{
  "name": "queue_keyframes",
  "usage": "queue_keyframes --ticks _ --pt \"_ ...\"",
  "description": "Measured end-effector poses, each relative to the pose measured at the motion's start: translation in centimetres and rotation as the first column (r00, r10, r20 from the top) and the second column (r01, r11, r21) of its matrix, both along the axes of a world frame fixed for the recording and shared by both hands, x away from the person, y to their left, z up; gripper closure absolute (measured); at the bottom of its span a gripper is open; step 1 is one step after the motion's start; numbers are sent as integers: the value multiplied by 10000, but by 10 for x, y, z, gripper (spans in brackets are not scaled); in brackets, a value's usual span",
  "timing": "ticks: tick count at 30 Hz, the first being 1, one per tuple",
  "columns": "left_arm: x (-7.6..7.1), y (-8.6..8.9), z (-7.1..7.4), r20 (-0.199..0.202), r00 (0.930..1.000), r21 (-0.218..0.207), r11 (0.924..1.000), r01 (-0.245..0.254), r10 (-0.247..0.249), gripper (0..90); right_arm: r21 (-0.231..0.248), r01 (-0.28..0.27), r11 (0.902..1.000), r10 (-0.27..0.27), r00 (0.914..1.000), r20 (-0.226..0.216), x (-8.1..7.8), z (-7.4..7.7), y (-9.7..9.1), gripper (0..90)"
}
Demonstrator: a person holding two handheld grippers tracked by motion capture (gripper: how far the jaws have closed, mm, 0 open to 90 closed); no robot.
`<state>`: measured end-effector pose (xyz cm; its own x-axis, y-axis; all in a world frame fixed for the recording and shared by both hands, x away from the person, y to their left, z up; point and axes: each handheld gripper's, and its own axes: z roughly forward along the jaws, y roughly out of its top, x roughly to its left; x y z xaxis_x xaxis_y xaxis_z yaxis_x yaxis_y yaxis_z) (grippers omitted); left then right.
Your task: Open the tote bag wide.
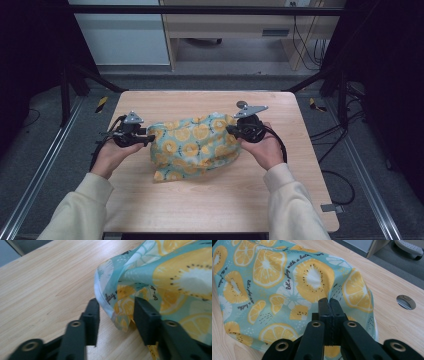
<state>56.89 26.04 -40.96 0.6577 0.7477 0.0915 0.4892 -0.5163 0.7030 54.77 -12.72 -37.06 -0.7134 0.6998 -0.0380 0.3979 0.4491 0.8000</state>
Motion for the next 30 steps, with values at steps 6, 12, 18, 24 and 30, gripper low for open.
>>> queue_keyframes --ticks 6,12,18,24,30 --pt "-4 -3 15 603 9981 -436 9990 -62 88 884 194 10 9998 -16 9996 289 -8 7 -6 900" --pt "-23 -4 37 1206 9926 -752 9969 224 -132 887 557 118 9984 -166 9960 875 -29 19 -15 900" --pt "-44 -9 58 1652 9851 -902 9938 643 -488 888 804 288 9963 -401 9891 1420 -59 26 -22 900" --pt "-66 -15 67 1913 9774 -1045 9882 1116 -901 889 819 326 9961 -466 9834 1753 -91 26 -30 900" --pt "-78 -22 68 1918 9726 -1059 9825 1535 -1313 889 834 233 9962 -381 9828 1806 -116 20 -38 900"
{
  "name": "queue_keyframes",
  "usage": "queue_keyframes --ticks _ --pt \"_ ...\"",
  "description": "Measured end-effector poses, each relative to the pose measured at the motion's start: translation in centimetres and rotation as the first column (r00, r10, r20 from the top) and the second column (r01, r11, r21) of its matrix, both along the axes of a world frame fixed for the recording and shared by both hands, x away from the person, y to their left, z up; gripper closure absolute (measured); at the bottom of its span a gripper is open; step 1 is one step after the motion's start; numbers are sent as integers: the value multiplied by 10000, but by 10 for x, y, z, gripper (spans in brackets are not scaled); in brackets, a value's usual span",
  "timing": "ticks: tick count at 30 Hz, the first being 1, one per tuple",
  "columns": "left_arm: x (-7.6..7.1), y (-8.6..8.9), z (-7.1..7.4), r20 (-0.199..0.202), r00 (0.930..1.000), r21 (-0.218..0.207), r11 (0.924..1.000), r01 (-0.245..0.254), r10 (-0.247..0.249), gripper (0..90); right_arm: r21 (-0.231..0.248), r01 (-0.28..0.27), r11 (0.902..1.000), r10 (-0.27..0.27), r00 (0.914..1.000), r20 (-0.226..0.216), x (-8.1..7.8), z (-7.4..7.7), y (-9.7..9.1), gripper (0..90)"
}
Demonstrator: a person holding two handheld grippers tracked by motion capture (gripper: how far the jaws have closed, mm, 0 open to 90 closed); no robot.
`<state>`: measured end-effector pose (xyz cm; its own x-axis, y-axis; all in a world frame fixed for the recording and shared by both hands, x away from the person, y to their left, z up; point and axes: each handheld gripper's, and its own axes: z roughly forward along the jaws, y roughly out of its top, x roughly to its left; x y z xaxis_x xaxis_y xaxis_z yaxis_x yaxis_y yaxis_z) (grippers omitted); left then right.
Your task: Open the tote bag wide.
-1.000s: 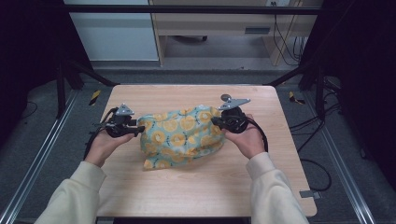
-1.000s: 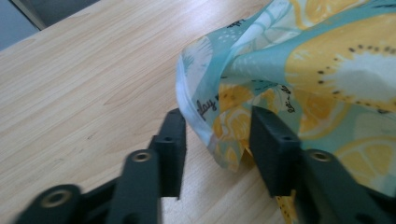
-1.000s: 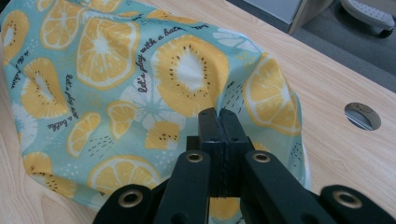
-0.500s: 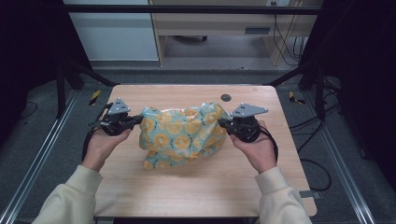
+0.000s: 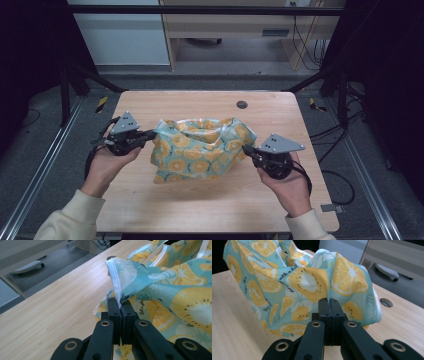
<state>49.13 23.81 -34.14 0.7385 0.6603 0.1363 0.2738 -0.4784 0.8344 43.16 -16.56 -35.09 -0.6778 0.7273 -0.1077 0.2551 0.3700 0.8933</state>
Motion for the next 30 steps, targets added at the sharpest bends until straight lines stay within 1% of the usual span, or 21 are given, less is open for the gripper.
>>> queue_keyframes --ticks 3,5,6,7,9,10,12,15,16,17,18,19,20,21,22,24,26,27,28,30 --pt "-7 -5 -3 0 9996 75 9995 297 -297 889 -204 -126 9997 124 9999 -74 -9 -6 -1 900" --pt "-13 -9 -6 0 9989 93 9988 477 -478 889 -387 -221 9990 212 9995 -245 -15 -15 -1 900" --pt "-13 -9 -6 0 9989 93 9988 477 -478 889 -387 -221 9990 212 9995 -245 -15 -15 -1 900" --pt "-15 -11 -7 -10 9985 108 9985 544 -544 889 -448 -242 9987 226 9991 -362 -17 -20 -2 900" --pt "-16 -11 -8 -23 9982 132 9981 603 -603 889 -469 -250 9986 230 9989 -416 -18 -22 -2 900" --pt "-18 -12 -8 -26 9980 124 9979 635 -635 889 -483 -243 9985 217 9983 -539 -19 -27 -3 900" --pt "-19 -12 -9 -37 9977 137 9976 679 -679 889 -510 -246 9984 215 9980 -600 -19 -29 -3 900" --pt "-21 -12 -11 -71 9972 148 9971 748 -747 889 -625 -312 9976 263 9967 -774 -19 -37 -2 899" --pt "-22 -12 -12 -97 9971 150 9970 758 -756 889 -625 -312 9976 263 9967 -774 -19 -37 -2 899" --pt "-24 -11 -16 -198 9962 179 9962 848 -845 889 -673 -316 9972 252 9952 -943 -19 -43 -2 899" --pt "-24 -11 -16 -198 9962 179 9962 848 -845 889 -702 -335 9970 263 9945 -1016 -19 -46 -2 897" --pt "-25 -11 -19 -249 9958 203 9958 889 -884 889 -702 -335 9970 263 9945 -1016 -19 -46 -2 897" --pt "-27 -11 -22 -343 9951 228 9954 930 -922 889 -710 -351 9969 271 9934 -1111 -19 -50 -1 896" --pt "-27 -11 -25 -356 9949 263 9951 952 -942 889 -775 -384 9963 282 9912 -1291 -19 -56 0 886" --pt "-28 -12 -28 -415 9944 311 9947 983 -970 889 -775 -384 9963 282 9912 -1291 -19 -56 0 886" --pt "-29 -12 -35 -606 9928 355 9938 1057 -1034 889 -757 -357 9965 246 9894 -1429 -18 -61 0 882" --pt "-29 -12 -37 -635 9924 386 9934 1080 -1054 889 -792 -357 9962 235 9884 -1502 -18 -63 0 880" --pt "-30 -12 -40 -706 9915 370 9930 1121 -1093 889 -792 -357 9962 235 9884 -1502 -18 -63 0 880" --pt "-31 -13 -45 -833 9898 453 9917 1200 -1160 889 -894 -344 9954 189 9855 -1685 -17 -67 1 869" --pt "-32 -14 -50 -930 9884 487 9910 1249 -1200 889 -941 -309 9951 133 9832 -1822 -16 -69 1 831"
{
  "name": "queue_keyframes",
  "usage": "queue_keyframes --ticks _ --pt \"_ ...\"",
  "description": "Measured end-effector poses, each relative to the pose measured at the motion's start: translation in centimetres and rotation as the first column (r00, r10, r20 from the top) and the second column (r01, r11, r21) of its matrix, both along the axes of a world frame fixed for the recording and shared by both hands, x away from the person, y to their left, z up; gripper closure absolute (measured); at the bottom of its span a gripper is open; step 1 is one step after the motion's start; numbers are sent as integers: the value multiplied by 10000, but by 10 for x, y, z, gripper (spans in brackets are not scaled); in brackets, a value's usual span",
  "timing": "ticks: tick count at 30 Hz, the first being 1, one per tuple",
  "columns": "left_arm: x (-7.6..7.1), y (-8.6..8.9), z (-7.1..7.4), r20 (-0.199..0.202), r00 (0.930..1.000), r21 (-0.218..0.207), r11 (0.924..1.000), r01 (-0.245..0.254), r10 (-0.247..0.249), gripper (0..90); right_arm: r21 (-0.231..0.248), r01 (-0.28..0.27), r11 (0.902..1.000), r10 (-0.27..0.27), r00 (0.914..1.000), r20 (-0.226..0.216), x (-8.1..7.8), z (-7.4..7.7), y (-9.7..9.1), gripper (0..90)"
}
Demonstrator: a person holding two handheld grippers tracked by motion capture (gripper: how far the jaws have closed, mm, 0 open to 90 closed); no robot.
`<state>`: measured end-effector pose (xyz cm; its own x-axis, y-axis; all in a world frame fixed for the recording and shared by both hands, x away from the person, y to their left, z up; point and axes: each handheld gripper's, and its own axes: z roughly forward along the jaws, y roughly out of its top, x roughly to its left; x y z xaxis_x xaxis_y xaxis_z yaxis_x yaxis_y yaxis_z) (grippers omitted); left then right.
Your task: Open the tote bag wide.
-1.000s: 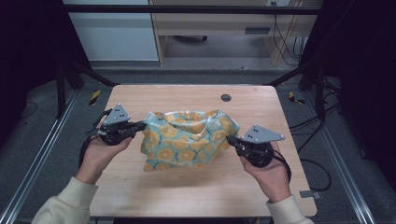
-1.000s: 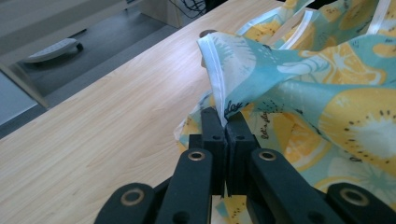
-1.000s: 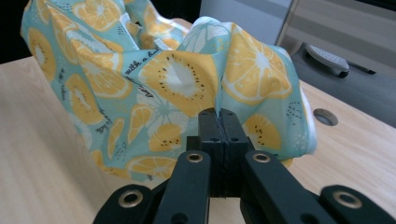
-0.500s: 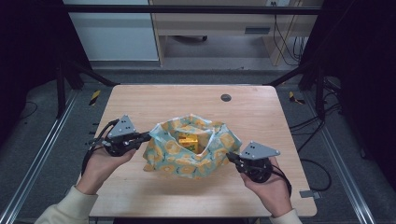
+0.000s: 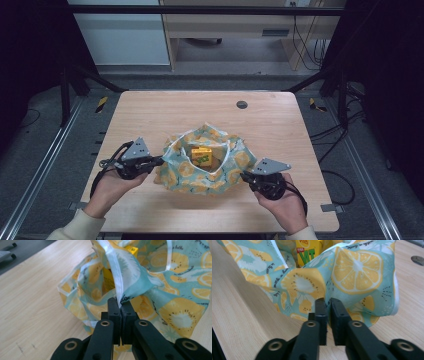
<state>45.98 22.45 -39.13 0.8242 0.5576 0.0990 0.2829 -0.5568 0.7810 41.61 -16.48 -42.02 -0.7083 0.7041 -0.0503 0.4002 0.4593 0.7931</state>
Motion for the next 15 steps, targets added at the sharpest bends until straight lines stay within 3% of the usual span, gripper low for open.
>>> queue_keyframes --ticks 8,15 --pt "1 -1 -17 -353 9994 260 9997 -2 12 889 90 401 9992 -401 9992 -6 1 9 -3 544" --pt "3 -2 -26 -527 9986 384 9993 32 -11 889 133 624 9980 -624 9980 10 10 23 -8 493"
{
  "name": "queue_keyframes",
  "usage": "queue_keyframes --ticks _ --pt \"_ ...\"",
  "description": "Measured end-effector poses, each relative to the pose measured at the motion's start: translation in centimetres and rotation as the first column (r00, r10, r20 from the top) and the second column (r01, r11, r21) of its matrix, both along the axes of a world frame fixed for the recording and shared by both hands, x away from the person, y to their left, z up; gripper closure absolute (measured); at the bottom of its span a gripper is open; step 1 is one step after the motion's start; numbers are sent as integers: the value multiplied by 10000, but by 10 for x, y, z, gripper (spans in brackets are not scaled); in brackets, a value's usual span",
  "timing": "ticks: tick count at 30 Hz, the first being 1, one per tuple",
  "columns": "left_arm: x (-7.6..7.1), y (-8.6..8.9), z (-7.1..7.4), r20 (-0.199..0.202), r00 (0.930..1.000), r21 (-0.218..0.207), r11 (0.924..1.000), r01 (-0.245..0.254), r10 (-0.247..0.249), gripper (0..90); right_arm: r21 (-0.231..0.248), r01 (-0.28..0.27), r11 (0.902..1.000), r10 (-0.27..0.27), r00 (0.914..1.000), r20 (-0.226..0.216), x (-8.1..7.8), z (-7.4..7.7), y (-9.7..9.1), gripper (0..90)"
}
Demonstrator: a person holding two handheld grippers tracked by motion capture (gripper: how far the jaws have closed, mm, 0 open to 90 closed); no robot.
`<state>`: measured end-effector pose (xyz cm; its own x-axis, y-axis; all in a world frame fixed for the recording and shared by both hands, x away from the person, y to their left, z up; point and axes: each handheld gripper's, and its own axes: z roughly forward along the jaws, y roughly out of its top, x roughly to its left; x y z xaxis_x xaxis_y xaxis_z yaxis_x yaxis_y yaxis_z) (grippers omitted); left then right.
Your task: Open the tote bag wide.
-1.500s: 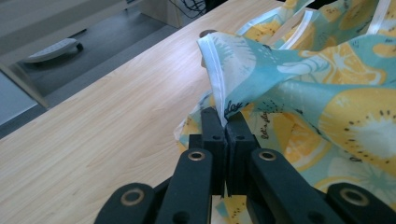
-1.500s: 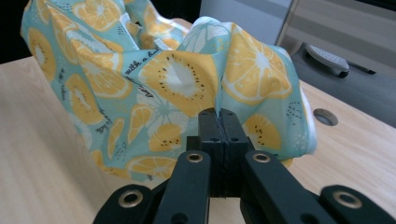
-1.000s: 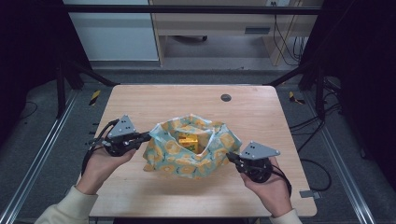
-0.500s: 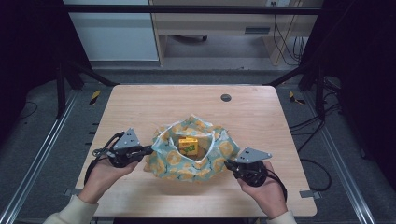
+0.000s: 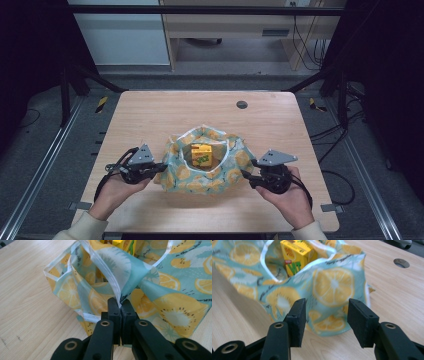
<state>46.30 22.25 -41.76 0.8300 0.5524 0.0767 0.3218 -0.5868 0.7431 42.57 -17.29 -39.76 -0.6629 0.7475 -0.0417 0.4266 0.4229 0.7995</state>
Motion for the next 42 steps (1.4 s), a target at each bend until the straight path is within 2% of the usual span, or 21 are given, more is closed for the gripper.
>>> queue_keyframes --ticks 3,4,6,14,17,18,21,22,24,26,27,28,30,31,33,35,36,37,38,40,42 --pt "1 0 -1 -21 10000 5 10000 31 -31 889 -39 14 10000 -14 9999 129 9 9 3 502" --pt "1 0 -1 -16 10000 -8 10000 28 -28 889 -90 -8 10000 10 9998 203 18 16 6 506" --pt "1 0 -2 -13 10000 -47 10000 13 -13 889 -113 -9 9999 12 9998 187 22 18 8 507" --pt "2 0 -5 -4 10000 -153 9999 -3 3 890 -286 287 9992 -285 9995 95 73 26 29 506" --pt "2 2 -5 -3 10000 -166 9999 -27 27 890 -427 508 9978 -518 9984 -223 98 25 38 503" --pt "2 2 -5 -3 10000 -166 9999 -27 27 890 -427 508 9978 -518 9984 -223 98 25 38 503" --pt "3 3 -6 -40 10000 -163 9999 -19 19 890 -625 570 9964 -616 9952 -755 119 18 44 503" --pt "3 3 -6 -40 10000 -163 9999 -19 19 890 -625 570 9964 -616 9952 -755 119 18 44 503" --pt "4 3 -6 -40 10000 -181 9998 -26 25 890 -935 485 9944 -595 9911 -1190 129 11 49 567" --pt "4 3 -6 -35 10000 -183 9998 -33 33 890 -1090 363 9934 -503 9904 -1287 131 9 50 703" --pt "4 4 -5 -20 10000 -192 9998 -46 46 890 -1090 363 9934 -503 9904 -1287 131 9 50 703" --pt "4 4 -5 -7 10000 -205 9998 -56 55 890 -1129 259 9933 -417 9893 -1399 131 8 50 797" --pt "4 5 -5 12 10000 -222 9997 -69 70 890 -1065 209 9941 -345 9912 -1279 128 9 49 885" --pt "3 5 -4 47 9999 -216 9997 -90 91 890 -952 228 9952 -342 9922 -1195 126 11 48 896" --pt "2 7 -3 141 9998 -260 9995 -168 172 890 -494 210 9986 -247 9969 -742 116 20 42 900" --pt "2 8 -2 162 9997 -285 9994 -173 178 890 -370 194 9991 -216 9979 -606 112 23 41 900" --pt "1 8 -1 210 9995 -294 9993 -213 219 890 -41 123 9999 -124 9997 -221 101 32 35 900" --pt "1 8 1 243 9995 -303 9994 -187 194 890 -41 123 9999 -124 9997 -221 101 32 35 900" --pt "0 8 2 279 9994 -369 9991 -202 212 889 240 -28 9997 24 9999 156 89 39 29 900" --pt "-1 8 6 413 9989 -388 9991 -183 199 889 425 -75 9991 62 9995 304 82 41 26 900" --pt "-3 8 8 500 9986 -385 9992 -126 145 890 752 -265 9968 220 9980 600 62 45 17 900"
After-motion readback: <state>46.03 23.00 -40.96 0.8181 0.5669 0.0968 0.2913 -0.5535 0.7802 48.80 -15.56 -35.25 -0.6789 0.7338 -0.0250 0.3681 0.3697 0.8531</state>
